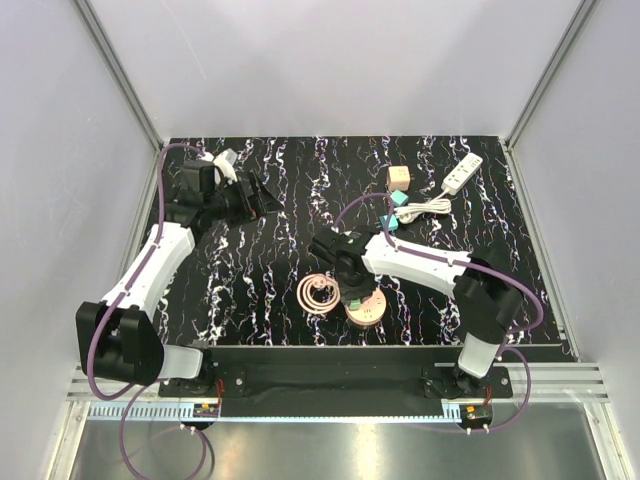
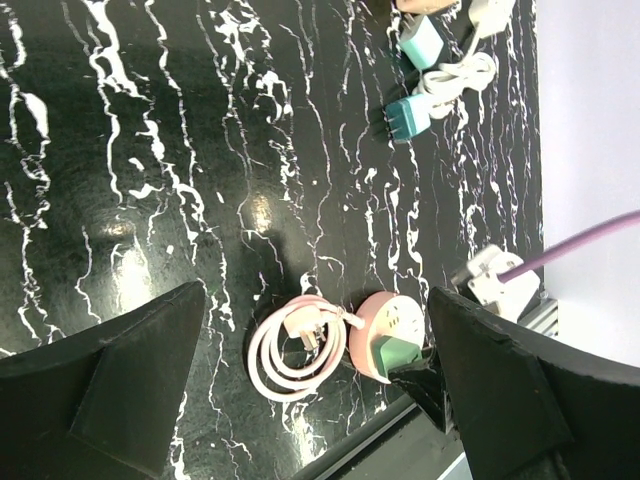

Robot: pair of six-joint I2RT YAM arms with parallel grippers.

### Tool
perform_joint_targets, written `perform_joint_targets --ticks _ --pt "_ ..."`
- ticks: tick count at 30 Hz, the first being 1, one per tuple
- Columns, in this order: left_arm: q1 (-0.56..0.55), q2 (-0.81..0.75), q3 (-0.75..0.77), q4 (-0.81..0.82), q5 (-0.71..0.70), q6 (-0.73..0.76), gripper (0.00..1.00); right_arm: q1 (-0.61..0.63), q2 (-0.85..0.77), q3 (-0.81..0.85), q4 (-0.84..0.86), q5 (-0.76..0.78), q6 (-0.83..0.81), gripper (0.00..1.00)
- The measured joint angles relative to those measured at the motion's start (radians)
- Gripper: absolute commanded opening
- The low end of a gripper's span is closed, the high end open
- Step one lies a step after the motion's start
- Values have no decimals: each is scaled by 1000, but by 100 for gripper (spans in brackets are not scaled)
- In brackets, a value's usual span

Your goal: Insert the plug

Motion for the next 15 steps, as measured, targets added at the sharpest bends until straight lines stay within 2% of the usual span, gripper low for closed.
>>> perform_joint_targets --ticks 15 --pt "24 -4 -11 4 -13 -10 99 31 -13 -70 79 39 37 0"
